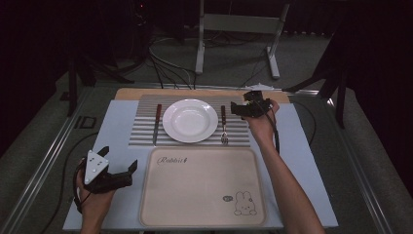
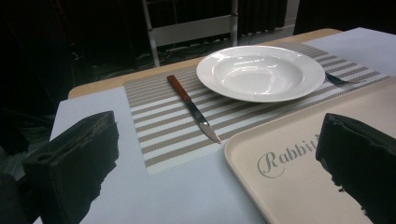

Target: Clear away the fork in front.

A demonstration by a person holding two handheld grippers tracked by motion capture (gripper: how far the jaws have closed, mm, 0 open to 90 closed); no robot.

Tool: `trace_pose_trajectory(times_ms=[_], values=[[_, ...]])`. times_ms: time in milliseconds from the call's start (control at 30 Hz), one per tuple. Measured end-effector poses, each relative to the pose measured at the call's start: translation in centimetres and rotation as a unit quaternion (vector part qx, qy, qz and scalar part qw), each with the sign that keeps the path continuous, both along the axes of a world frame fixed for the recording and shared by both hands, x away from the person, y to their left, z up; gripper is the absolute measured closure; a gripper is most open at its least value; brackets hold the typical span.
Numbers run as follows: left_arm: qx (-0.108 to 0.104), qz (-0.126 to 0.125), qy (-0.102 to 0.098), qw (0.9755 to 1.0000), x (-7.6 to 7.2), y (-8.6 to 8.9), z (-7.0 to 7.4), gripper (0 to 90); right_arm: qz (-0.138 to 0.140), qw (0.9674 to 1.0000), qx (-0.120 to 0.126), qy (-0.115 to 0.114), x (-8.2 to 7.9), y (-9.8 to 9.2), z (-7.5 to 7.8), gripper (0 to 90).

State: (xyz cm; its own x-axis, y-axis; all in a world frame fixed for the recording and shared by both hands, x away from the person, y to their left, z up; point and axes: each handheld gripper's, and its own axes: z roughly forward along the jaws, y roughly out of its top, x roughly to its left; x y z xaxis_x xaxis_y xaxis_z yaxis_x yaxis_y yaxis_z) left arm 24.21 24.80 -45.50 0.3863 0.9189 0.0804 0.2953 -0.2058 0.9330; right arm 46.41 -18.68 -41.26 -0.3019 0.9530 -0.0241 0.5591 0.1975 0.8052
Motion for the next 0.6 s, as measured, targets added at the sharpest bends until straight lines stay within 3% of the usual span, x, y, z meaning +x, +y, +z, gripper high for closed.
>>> trace_pose_trajectory(times_ms=[467,600], values=[[-0.003,0.000,0.000,1.0000,-0.1,0.0,-0.1,0.1,-0.010,0.9994,0.017,0.029,1.8,2.3,-3.0,14.3],[-0.008,0.000,0.002,1.0000,-0.1,0.1,-0.2,0.1,-0.014,0.9985,0.017,0.051,2.4,3.0,-4.2,14.5]])
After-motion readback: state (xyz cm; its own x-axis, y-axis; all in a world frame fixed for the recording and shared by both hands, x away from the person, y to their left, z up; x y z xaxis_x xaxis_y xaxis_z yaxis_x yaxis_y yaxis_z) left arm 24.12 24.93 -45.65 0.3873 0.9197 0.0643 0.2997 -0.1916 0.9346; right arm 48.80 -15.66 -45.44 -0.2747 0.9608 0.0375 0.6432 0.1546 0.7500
